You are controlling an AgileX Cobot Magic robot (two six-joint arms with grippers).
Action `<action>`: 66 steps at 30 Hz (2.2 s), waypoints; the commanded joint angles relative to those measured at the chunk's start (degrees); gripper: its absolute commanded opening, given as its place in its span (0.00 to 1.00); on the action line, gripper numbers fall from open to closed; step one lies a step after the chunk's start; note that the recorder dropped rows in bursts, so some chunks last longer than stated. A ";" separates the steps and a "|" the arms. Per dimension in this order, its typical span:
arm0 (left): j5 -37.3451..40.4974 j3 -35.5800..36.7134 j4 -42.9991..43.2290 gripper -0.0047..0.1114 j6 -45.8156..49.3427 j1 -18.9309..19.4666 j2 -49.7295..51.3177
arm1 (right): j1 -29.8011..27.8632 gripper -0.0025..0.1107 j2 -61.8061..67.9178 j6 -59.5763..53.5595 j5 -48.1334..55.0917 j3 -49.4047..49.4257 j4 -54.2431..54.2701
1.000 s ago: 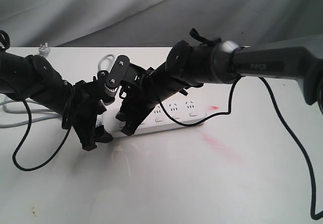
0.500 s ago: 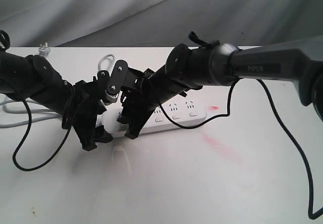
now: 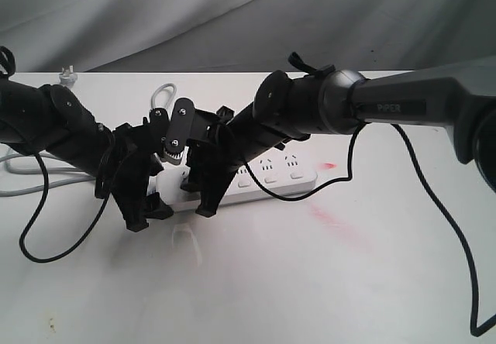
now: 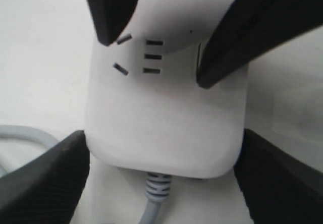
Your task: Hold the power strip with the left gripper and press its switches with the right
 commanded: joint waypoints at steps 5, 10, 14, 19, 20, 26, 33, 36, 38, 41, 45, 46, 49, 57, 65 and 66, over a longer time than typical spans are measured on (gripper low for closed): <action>-1.34 -0.13 0.97 0.60 0.27 0.12 0.06 | 0.07 0.38 0.26 -2.42 -0.15 -0.28 -0.63; -1.34 -0.13 0.97 0.60 0.27 0.12 0.06 | 0.07 0.38 1.62 -3.81 0.07 -0.28 -0.63; -1.34 -0.13 0.97 0.60 0.27 0.12 0.06 | 0.07 0.38 2.95 -5.43 1.35 -0.28 -0.63; -1.34 -0.13 0.97 0.60 0.27 0.12 0.06 | 0.07 0.38 3.22 -5.43 1.47 -0.28 -0.77; -1.34 -0.13 0.97 0.60 0.27 0.12 0.06 | 0.07 0.38 3.22 -5.43 1.57 -0.28 -0.78; -1.34 -0.13 0.97 0.60 0.27 0.12 0.06 | 0.07 0.38 3.81 -5.65 2.34 -0.28 -2.63; -1.34 -0.13 0.97 0.60 0.27 0.12 0.06 | 0.07 0.43 4.35 -5.81 3.03 0.69 -2.63; -1.34 -0.13 0.97 0.60 0.27 0.12 0.06 | 0.07 0.44 4.39 -5.81 3.27 0.69 -2.77; -1.34 -0.13 0.97 0.60 0.27 0.12 0.06 | 0.07 0.44 4.39 -5.81 3.17 0.69 -2.77; -1.34 -0.13 0.97 0.60 0.27 0.12 0.06 | 0.07 0.43 4.68 -5.81 3.06 0.69 -2.77; -1.34 -0.13 0.97 0.60 0.27 0.12 0.06 | -0.05 0.43 5.28 -5.81 2.83 0.69 -3.49; -1.34 -0.13 0.97 0.60 0.27 0.12 0.06 | -0.05 0.43 5.28 -5.81 2.83 0.69 -3.77; -1.34 -0.13 0.97 0.60 0.27 0.12 0.06 | -0.66 0.43 5.31 -5.43 2.83 0.69 -4.74; -1.34 -0.13 0.97 0.60 0.27 0.12 0.06 | -1.15 0.43 6.71 -5.43 2.74 0.69 -4.89; -1.34 -0.13 0.97 0.60 0.27 0.12 0.06 | -1.39 0.43 6.80 -3.69 2.02 0.69 -3.90; -1.34 -0.13 0.97 0.60 0.27 0.12 0.06 | -1.39 0.43 6.28 -3.69 2.02 0.69 -3.90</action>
